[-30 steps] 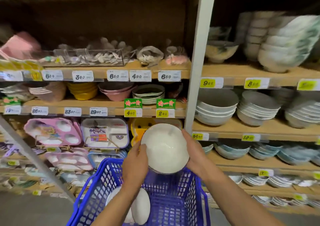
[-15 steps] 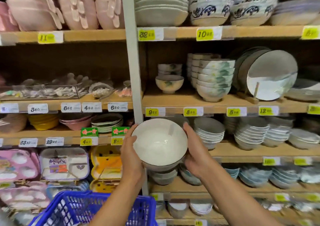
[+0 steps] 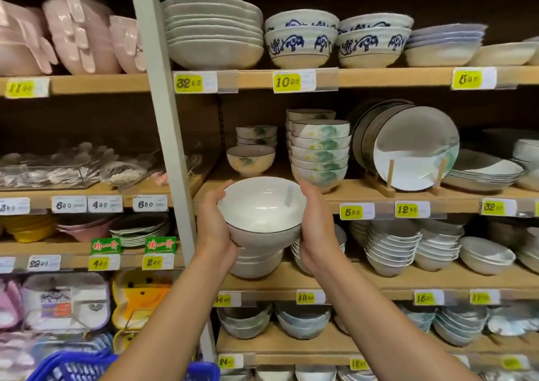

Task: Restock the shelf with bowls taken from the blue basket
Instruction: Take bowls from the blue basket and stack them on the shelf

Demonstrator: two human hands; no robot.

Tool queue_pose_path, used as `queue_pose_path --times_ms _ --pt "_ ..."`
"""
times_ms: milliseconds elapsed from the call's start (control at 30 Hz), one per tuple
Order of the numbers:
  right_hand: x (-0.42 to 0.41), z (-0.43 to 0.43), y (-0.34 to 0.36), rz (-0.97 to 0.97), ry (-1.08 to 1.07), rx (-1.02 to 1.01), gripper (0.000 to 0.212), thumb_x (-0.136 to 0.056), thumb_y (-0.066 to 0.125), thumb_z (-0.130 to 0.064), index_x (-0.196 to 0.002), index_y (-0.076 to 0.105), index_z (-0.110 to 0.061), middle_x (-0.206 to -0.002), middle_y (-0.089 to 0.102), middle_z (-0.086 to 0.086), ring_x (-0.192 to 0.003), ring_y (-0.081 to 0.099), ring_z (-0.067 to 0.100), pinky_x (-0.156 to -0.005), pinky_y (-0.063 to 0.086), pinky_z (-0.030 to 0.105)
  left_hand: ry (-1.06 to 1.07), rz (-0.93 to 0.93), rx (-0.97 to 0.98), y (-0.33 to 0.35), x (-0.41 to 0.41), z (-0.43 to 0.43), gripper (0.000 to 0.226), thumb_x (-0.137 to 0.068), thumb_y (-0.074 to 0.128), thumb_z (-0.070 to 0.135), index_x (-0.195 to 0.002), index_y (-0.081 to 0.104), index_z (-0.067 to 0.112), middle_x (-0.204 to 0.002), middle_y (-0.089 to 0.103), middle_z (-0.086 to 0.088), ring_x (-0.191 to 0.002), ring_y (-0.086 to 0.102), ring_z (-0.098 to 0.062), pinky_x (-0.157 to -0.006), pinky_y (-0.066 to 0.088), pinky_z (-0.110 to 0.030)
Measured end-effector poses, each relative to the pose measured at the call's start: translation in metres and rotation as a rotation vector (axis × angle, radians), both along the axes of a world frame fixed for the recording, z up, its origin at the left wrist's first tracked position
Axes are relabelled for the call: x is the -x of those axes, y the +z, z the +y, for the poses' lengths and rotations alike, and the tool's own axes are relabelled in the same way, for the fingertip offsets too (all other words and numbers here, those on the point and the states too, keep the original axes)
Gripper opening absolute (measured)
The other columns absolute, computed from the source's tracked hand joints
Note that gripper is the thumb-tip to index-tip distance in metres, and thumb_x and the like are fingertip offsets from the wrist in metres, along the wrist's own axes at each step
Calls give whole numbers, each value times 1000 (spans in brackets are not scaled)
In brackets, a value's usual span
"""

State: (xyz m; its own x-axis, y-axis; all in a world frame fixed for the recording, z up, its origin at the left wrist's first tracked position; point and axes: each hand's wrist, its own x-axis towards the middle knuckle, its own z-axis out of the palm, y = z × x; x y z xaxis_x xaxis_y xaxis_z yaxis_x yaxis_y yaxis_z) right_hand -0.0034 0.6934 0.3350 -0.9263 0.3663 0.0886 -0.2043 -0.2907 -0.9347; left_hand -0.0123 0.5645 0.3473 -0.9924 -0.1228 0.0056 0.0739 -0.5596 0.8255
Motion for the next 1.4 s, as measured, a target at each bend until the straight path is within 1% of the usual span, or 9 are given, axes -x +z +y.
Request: queue_pose_path --times_ms 200,433,567,667,867,1000,1167,1333,1400 --pt "47 -4 16 -21 10 -21 29 -94 44 -35 -113 62 -23 -116 64 2 -114 57 21 -95 46 38 31 0 81 16 46 -3 37 -92 41 29 -119 63 19 -111 69 -6 -100 65 -26 -69 55 -33" --pt "102 -14 25 -20 9 -18 27 -95 43 -31 -106 65 -19 -104 69 5 -102 62 21 -75 49 32 -19 -47 73 22 107 -15 28 -90 40 29 -96 67 26 -90 72 1 -88 67 -26 -54 58 -33" --pt "129 -17 26 -29 -2 0 31 -95 44 -30 -118 63 -20 -112 68 2 -108 62 23 -91 53 38 -30 -11 68 22 137 -18 27 -91 41 26 -98 67 25 -76 74 5 -87 67 -25 -50 56 -30" --pt "145 -17 28 -57 -5 46 41 -94 44 -19 -134 53 -23 -125 60 2 -113 57 23 -98 49 42 -33 -24 83 17 154 -21 27 -92 41 24 -102 66 26 -90 73 2 -89 66 -24 -54 55 -28" --pt "167 -18 21 -131 -9 60 42 -91 42 -11 -129 57 -24 -123 61 7 -110 58 28 -99 49 47 -41 -68 75 7 174 -24 33 -90 42 20 -115 63 21 -107 69 -5 -97 64 -26 -67 52 -33" --pt "179 -15 16 -158 20 122 35 -90 42 -7 -114 62 -24 -112 65 8 -101 62 29 -91 53 46 -21 -78 76 2 179 -24 31 -90 43 18 -113 63 22 -104 70 -3 -94 65 -24 -62 52 -31" --pt "189 -7 14 -192 78 132 31 -84 45 -5 -97 67 -21 -104 69 11 -97 64 31 -78 56 40 12 -72 104 -4 180 -22 36 -92 44 16 -124 60 25 -115 66 -3 -101 62 -23 -75 53 -36" --pt "191 -5 13 -140 50 141 19 -88 51 -20 -96 66 -13 -105 70 8 -102 63 26 -88 49 38 18 -70 157 -3 184 -26 22 -88 50 21 -105 64 26 -97 71 2 -90 64 -19 -63 50 -30" --pt "179 -12 4 20 -126 36 31 -89 51 -30 -118 60 -23 -119 62 -4 -109 57 11 -87 45 24 0 -73 81 -2 189 -30 11 -86 51 21 -82 62 21 -76 71 2 -80 64 -18 -65 50 -31"
